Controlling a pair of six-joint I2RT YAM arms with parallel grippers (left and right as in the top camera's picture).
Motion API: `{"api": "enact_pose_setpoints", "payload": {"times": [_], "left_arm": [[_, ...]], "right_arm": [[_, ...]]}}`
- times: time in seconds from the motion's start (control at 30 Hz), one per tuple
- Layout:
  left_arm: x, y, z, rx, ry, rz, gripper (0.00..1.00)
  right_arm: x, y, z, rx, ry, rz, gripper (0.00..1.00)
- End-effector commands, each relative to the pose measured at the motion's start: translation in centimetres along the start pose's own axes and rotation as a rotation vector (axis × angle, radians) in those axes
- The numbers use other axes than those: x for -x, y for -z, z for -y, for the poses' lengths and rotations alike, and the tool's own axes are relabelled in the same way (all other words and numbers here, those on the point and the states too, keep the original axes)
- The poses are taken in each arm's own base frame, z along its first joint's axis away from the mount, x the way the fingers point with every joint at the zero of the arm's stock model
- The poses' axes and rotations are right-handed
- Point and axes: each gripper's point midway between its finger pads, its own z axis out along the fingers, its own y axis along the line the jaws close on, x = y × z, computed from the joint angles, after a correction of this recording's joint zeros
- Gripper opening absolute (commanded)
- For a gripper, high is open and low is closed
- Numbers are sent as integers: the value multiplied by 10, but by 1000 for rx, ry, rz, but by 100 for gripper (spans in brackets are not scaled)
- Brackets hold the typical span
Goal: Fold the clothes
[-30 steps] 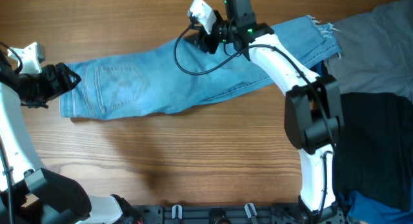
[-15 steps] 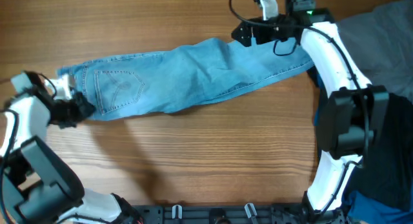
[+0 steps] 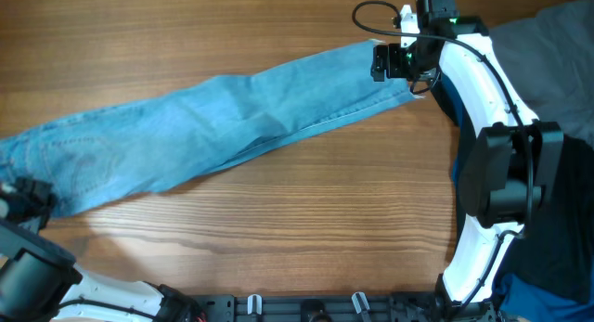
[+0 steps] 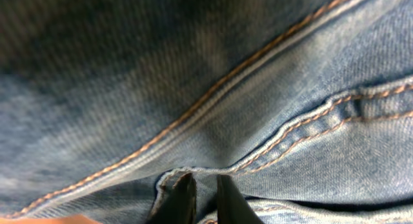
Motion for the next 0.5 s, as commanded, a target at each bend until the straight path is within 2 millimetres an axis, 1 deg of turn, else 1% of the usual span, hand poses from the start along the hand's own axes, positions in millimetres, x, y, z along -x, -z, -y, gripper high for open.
{"api": "enact_pose_setpoints", "payload": {"times": [0.0,0.03,0.07,0.1,0.13,0.2,0.23,0.33,0.37,0.4,0.43,0.47], "left_arm": [[-16,-13,-32,89,-3,-93,20],[-17,-12,-30,88,-16,-96,22],[-18,-11,-29,88,-25,-99,24],[-18,-11,-28,86,-28,-101,24],[-19,-11,-26,85,-30,-105,25],[-22,-11,-26,87,-30,-115,25],[-23,-11,-27,87,-29,-118,26],[-25,-11,-27,90,-27,-127,27],[-26,-11,-27,91,-27,-130,27],[-26,-11,-27,91,-27,-131,27],[-26,-11,-27,91,-27,-131,27],[-26,-11,-28,91,-27,-132,27]], "right_arm": [[-11,-31,5,1,-54,-36,87],[-11,-39,2,26,-54,-37,87],[-11,-48,-7,87,-50,-42,85],[-11,-55,-16,149,-35,-43,82],[-12,-60,-21,179,-33,-47,75],[-17,-75,-19,180,-97,-73,60],[-18,-80,-18,178,-127,-82,58],[-23,-89,-16,173,-182,-103,66],[-20,-89,-16,176,-179,-92,66],[-15,-89,-17,179,-174,-71,48],[-10,-88,-17,183,-168,-49,35],[-5,-87,-17,184,-163,-31,19]]}}
